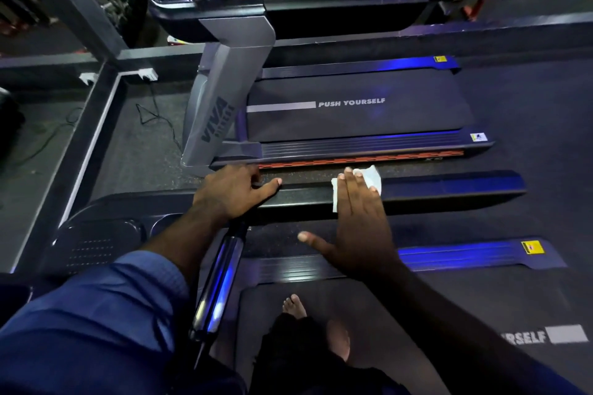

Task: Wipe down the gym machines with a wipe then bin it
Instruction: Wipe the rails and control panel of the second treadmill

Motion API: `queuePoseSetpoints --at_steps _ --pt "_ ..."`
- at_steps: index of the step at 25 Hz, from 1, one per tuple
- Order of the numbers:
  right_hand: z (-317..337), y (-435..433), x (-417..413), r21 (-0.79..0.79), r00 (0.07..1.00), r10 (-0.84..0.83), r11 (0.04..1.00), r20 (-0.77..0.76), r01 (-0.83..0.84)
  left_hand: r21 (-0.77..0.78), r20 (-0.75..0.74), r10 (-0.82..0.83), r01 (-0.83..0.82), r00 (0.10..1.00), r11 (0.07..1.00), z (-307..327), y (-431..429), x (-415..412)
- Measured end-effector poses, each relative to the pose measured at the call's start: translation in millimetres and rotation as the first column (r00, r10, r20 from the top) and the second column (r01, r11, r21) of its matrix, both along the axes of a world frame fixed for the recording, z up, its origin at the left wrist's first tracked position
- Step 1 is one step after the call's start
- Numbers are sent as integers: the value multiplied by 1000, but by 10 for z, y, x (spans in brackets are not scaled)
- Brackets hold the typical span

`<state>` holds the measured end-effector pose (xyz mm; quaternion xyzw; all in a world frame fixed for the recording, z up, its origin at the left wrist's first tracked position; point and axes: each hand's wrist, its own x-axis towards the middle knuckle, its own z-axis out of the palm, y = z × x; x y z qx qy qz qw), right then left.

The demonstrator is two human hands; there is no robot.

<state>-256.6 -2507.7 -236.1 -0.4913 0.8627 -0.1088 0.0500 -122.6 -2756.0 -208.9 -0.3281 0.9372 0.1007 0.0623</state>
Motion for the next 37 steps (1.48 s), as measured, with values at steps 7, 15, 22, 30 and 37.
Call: queuePoseSetpoints --at_steps 7,15,22,30,37 --pt "-1 500 -625 15 997 -60 998 -48 61 -23 -12 -196 196 980 980 13 476 -329" --pt "94 1139 -1156 3 994 -97 995 -48 97 -84 -11 -304 302 953 950 -51 1272 -948" --pt "134 1335 -1496 107 998 -56 993 -14 57 53 -132 -307 316 942 947 -86 1547 -1434" --pt "167 1734 -1912 34 992 -124 992 5 124 136 -206 -364 395 908 908 -67 1869 -2044" --pt "180 1958 -2671 -42 957 72 997 281 -63 53 -44 -268 271 962 961 -10 2057 -2520"
